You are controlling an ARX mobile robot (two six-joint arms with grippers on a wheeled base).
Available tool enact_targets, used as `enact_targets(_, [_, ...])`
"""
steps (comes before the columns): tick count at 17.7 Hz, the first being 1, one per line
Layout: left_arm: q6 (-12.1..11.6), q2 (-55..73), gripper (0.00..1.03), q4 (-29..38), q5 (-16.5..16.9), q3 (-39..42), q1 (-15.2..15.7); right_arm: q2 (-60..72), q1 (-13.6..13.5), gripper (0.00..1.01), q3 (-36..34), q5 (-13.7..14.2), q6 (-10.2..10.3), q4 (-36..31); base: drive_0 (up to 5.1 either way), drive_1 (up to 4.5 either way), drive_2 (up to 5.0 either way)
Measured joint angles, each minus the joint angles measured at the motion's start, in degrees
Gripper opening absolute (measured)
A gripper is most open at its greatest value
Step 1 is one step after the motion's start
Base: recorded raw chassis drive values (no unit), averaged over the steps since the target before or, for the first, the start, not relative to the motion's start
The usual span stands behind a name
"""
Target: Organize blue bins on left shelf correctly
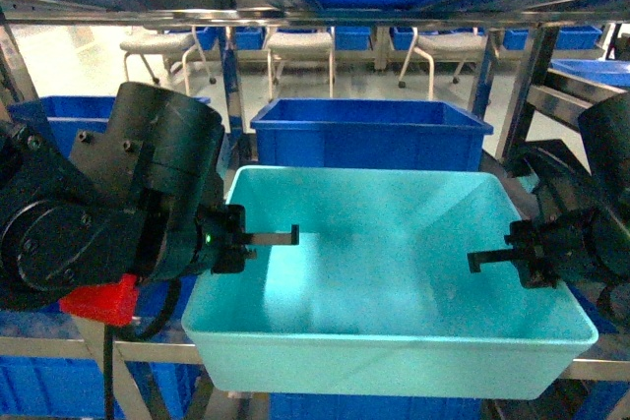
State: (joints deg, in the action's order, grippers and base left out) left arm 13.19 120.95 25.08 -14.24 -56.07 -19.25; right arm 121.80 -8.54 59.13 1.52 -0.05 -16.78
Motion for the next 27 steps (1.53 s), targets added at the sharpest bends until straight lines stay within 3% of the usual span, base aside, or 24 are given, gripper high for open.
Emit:
enact_targets(13, [-0.98, 0.26, 0.02, -0.24, -0.09, -0.5, -0.15, 0.0, 0.35, 0.02, -0.07, -0.13, 0.0, 0.5, 0.0, 0.0, 0.0])
enact_targets(14, [0.37, 4.92, 0.02, -3.3, 0.72, -5.75, -0.2, 3.85, 0.55, 0.02, 3.93, 1.73, -0.26, 2.86, 0.0, 0.0, 0.0])
enact_targets(17, [1.75, 9.18, 0.02, -6.34, 1.64, -10.14, -0.81, 7.34, 1.57, 0.02, 7.54, 2.34, -0.66, 4.81, 0.0, 0.0, 0.0])
enact_targets(18, [2.32, 11.91, 0.02, -9.25, 1.79, -15.12, -0.92, 8.04, 2.19, 0.02, 10.34, 2.89, -0.7, 6.43, 0.0, 0.0, 0.0])
enact_targets(19, [2.91, 14.82, 0.02, -12.26, 2.25, -20.55, -0.22, 10.36, 2.56, 0.02, 15.21, 3.1, -0.72, 9.16, 0.0, 0.0, 0.0])
enact_targets(21, [1.79, 21.59, 0.02, -17.86, 2.86, -31.71, 3.78, 19.69, 1.38, 0.02, 34.45, 0.31, 0.04, 23.04, 0.0, 0.0, 0.0])
enact_targets(22, [1.75, 22.97, 0.03, -19.89, 2.99, -35.69, 5.4, 23.58, 0.92, 0.07, 42.88, -1.53, -0.26, 28.85, 0.0, 0.0, 0.0])
enact_targets(27, [1.25, 22.99, 0.43, -19.96, 1.2, -35.87, 5.7, 24.11, 1.09, 0.48, 43.21, -0.87, -1.31, 29.22, 0.0, 0.0, 0.0])
